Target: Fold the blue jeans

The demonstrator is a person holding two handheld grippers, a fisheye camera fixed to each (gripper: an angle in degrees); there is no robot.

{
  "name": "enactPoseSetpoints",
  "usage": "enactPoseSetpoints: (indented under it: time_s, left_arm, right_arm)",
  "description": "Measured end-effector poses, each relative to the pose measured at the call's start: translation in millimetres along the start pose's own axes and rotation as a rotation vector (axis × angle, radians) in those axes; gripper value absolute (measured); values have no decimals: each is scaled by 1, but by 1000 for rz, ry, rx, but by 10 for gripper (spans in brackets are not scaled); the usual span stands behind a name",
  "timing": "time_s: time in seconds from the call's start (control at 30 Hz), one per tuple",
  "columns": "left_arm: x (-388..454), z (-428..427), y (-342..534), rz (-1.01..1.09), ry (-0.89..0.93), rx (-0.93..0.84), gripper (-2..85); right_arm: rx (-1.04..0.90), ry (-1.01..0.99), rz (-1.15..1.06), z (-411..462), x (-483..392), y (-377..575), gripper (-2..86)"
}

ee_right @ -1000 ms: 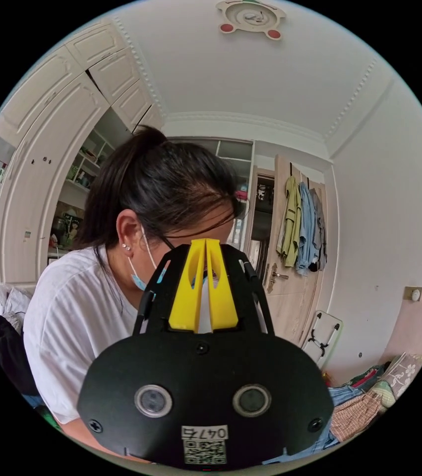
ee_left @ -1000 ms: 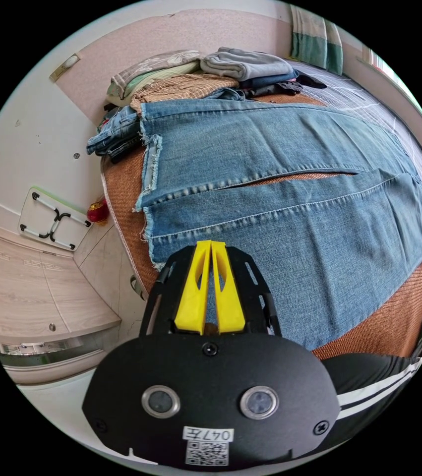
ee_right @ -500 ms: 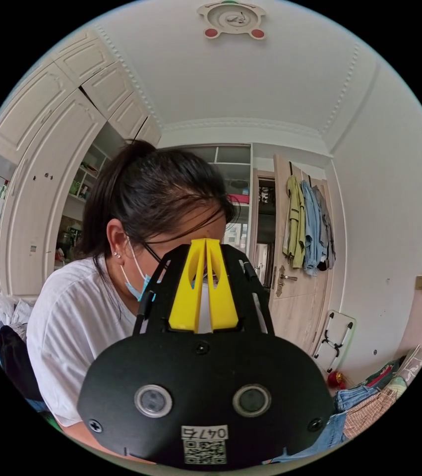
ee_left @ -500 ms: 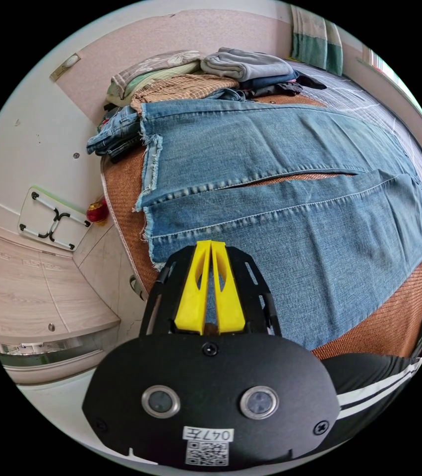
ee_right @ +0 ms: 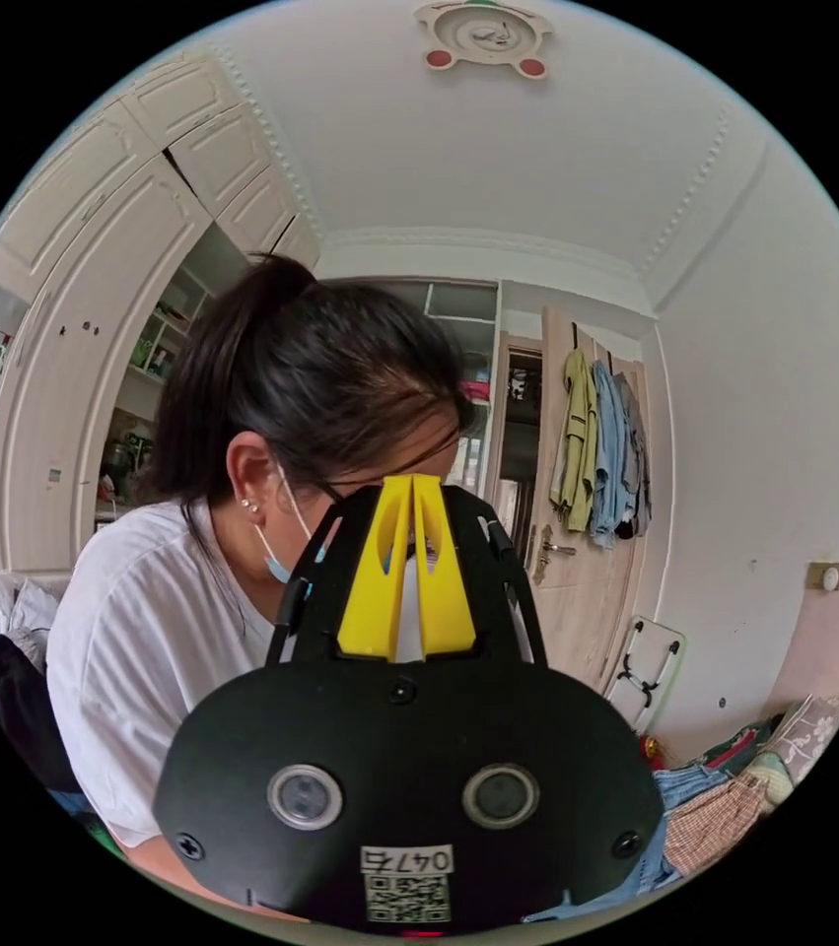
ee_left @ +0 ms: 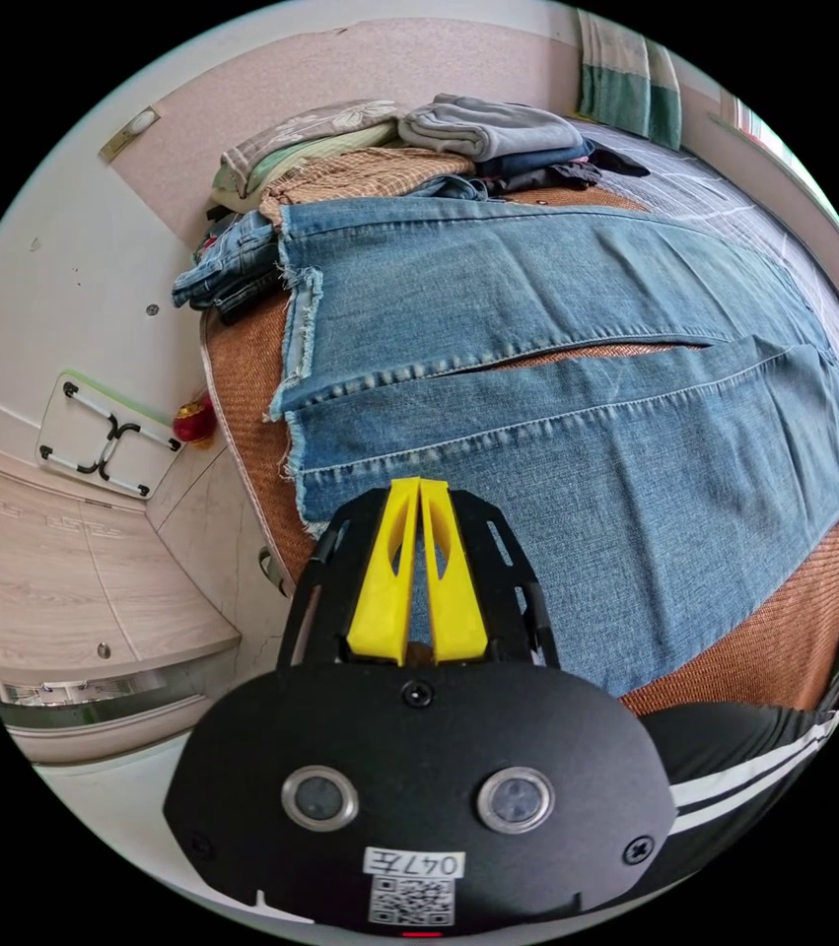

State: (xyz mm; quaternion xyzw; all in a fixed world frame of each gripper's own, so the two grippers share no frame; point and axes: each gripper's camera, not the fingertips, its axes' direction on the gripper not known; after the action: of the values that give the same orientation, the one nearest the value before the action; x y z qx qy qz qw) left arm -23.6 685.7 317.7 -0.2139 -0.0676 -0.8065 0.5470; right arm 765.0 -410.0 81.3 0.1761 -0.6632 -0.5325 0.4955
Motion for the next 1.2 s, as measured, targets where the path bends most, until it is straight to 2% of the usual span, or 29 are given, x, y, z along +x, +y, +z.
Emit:
enactPoseSetpoints:
  time_s: [0.23,0.33,0.43,0.5,0.53,0.6,0.67,0.77,0.87,1.0,1.07,1.2]
  left_arm:
    - [-39,27,12,5,-7,-2,-10]
    - [-66,40,14,-10,25,-13,-10]
    - [-122,51,15,-97,176,-43,-9]
    - [-180,40,24,-203,288,5,-8]
    - [-195,32,27,-217,314,31,-8]
    - [-246,-1,43,-221,361,118,-4]
    - [-274,-23,56,-191,374,148,0]
    - [-302,-43,79,-143,453,167,15]
    - [-308,-40,96,-118,565,144,45]
    - [-279,-26,93,8,536,90,76]
    - [-257,-18,85,116,528,50,92]
    - [-212,-7,68,325,579,-9,135]
  right_arm:
    - [25,-7,-90,43,31,-16,-7]
    - [-6,102,-5,54,59,-1,-6]
    - [-151,368,214,64,94,42,-3]
    - [-350,587,406,83,118,98,7]
    - [-403,629,449,90,124,115,10]
    - [-632,720,576,126,143,183,23]
    - [-772,714,646,159,157,233,23]
    - [-976,562,683,227,178,295,24]
    - [-1172,457,571,293,193,323,30]
    - [-1306,430,440,345,212,337,15]
    - [-1289,424,450,352,222,337,6]
    - [-1144,452,624,345,256,331,-1]
